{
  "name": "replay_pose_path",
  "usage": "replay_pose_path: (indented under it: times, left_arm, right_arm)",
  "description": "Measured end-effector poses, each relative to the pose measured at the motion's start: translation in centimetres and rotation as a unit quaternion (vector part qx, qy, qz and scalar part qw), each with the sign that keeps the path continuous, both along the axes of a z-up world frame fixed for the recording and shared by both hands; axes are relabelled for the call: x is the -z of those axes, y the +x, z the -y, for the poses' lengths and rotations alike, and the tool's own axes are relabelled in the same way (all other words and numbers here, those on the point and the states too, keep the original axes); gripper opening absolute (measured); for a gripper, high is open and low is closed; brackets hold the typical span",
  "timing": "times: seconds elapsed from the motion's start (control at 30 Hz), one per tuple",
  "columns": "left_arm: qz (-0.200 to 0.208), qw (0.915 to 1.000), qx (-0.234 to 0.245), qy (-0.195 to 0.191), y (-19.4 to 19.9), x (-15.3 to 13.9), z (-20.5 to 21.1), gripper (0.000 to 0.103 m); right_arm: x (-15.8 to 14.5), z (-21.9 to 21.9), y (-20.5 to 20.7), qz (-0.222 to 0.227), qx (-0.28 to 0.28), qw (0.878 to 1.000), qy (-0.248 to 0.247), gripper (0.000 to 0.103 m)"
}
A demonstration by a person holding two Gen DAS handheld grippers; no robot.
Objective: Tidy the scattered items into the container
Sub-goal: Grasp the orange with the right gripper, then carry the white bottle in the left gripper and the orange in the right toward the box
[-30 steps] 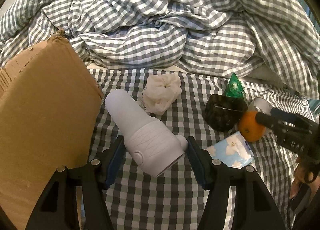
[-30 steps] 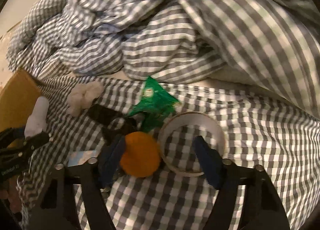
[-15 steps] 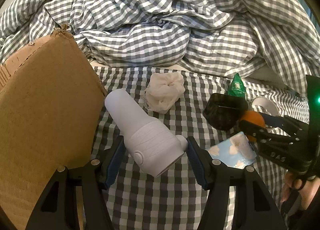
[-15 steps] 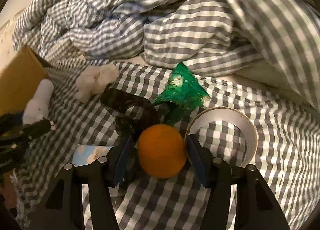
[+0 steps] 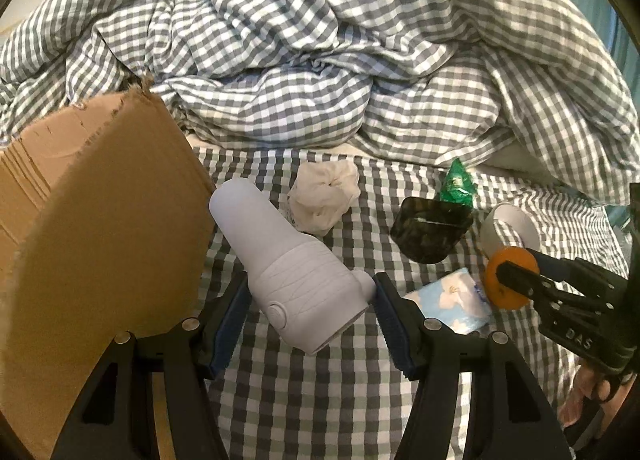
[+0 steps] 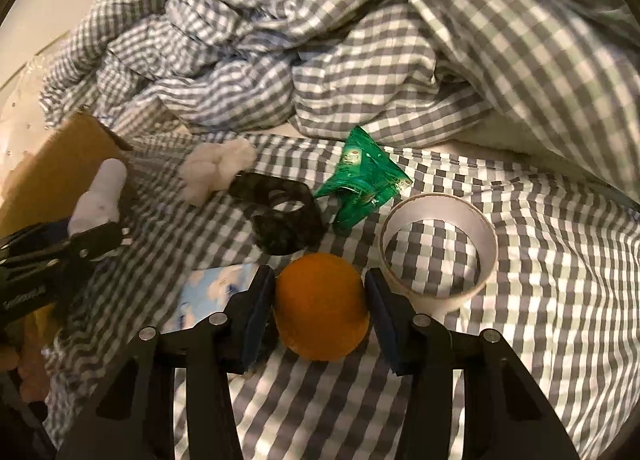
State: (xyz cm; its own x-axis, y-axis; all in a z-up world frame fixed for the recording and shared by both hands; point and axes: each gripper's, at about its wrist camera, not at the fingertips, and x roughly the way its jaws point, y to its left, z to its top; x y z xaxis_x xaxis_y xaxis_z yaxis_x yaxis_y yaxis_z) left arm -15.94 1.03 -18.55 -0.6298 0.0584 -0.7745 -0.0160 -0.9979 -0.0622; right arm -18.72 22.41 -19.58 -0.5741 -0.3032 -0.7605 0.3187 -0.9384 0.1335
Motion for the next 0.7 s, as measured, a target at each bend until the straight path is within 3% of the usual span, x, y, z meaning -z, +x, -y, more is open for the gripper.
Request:
replay_pose_path:
  times: [0.13,0.37,0.7]
  left_arm:
    - [-0.009,1.0,0.001,0.001,0.9,-1.3,0.2,0.063]
    - [-0.019,0.9998,0.0,0.004,2.4,-3.1,0.5,0.063]
    - [-0.047,0.9988,-0.014,0.004,5.4,-7.7,2.6,0.063]
  right_arm:
    - [-1.8,-0.5,2.0,-0.011,-0.001,1.0,-0.007,0.047]
    - [-1.1,-0.9,4.4,0.006,0.008,1.0,0.001,0.047]
    - [-7.4,1.9,6.6,-0.052,-0.016,0.999,0.002,0.047]
